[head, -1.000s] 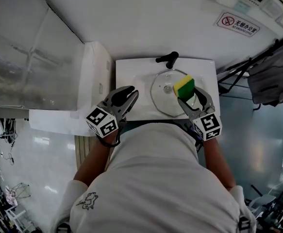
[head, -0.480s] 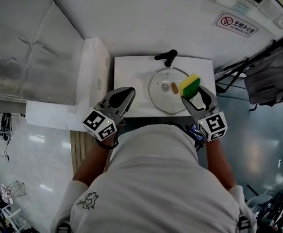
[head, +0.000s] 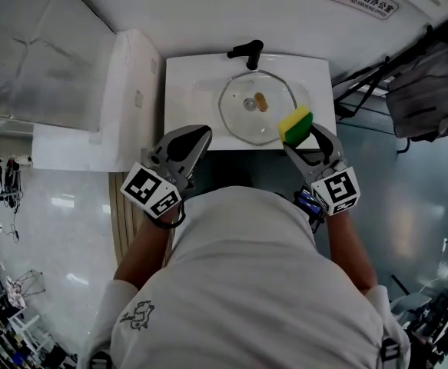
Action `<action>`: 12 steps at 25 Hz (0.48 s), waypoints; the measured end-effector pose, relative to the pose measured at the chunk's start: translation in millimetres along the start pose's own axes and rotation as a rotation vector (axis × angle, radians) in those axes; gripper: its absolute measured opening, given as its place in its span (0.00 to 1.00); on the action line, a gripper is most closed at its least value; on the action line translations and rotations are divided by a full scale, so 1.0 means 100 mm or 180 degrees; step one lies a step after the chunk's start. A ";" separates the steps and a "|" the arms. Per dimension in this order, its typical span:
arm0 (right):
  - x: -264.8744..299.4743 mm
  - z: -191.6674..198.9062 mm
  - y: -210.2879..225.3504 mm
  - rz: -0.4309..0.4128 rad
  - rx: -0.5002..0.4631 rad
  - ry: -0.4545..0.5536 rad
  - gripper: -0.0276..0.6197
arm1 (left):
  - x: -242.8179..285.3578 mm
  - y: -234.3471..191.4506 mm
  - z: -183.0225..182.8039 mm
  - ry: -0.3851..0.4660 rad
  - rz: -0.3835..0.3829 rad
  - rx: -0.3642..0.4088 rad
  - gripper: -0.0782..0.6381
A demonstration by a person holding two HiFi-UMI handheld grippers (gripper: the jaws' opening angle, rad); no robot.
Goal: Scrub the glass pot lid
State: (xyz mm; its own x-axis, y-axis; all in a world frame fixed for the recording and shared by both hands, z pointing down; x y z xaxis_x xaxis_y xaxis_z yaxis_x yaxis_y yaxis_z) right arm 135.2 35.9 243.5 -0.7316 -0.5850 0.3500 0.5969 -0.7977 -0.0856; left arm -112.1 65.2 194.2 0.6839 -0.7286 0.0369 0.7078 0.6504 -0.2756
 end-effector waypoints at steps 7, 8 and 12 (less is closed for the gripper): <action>-1.05 0.63 -0.12 -0.0118 0.0011 -0.0117 0.49 | 0.17 1.04 0.54 -0.0062 -0.0008 -0.0101 0.11; -1.21 0.70 -0.13 -0.0131 0.0012 -0.0114 0.49 | 0.17 1.19 0.62 -0.0080 -0.0015 -0.0110 0.11; -1.81 0.93 -0.19 -0.0179 0.0039 -0.0070 0.49 | 0.10 1.76 0.85 -0.0117 -0.0108 -0.0150 0.11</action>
State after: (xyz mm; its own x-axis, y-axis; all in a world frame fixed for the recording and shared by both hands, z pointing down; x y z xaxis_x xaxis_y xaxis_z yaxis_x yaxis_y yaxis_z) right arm 286.7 170.9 268.2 -0.7568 -0.5358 0.3744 0.5591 -0.8274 -0.0538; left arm 34.7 190.3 227.5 0.6662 -0.7412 0.0820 0.7223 0.6139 -0.3185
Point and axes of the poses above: the fingertips, and each gripper's own axes: x forward along the fingers, y to its right, z out of its underside, the point moved 5 cm from there along -x, backward along the fingers, and after that the axes turned 2 degrees about -z, right-handed, at the moved point
